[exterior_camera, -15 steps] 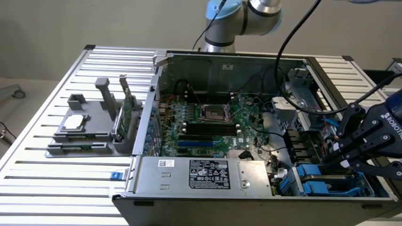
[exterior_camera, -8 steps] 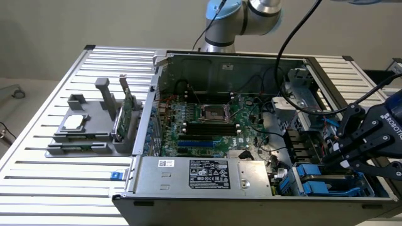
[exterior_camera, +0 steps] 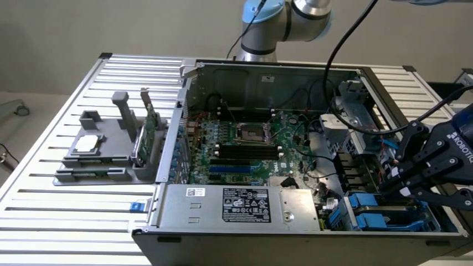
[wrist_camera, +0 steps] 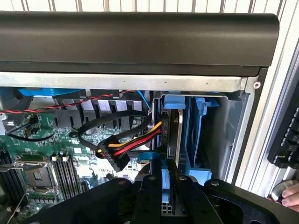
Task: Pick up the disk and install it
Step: 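Insert the first disk wire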
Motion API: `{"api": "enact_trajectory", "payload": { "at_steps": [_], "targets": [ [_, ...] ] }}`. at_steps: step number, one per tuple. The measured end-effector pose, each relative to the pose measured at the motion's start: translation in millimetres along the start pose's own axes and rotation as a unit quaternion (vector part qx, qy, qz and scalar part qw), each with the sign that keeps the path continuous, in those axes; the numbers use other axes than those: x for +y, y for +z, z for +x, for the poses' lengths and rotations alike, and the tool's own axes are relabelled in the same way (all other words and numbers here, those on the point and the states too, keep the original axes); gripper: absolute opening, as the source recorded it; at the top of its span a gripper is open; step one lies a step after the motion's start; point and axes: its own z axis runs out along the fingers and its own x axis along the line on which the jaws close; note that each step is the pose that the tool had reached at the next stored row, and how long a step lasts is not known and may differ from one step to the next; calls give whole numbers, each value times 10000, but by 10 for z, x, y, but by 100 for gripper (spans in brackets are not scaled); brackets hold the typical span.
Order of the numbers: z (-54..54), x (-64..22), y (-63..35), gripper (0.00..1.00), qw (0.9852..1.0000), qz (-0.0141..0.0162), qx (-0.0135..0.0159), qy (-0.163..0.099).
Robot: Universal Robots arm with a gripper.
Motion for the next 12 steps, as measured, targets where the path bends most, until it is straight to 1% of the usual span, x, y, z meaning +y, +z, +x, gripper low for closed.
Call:
{"api": "enact_trajectory", "payload": {
  "at_steps": [12],
  "targets": [
    [2, 33, 9, 16, 10000, 0, 3, 0]
  ]
}}
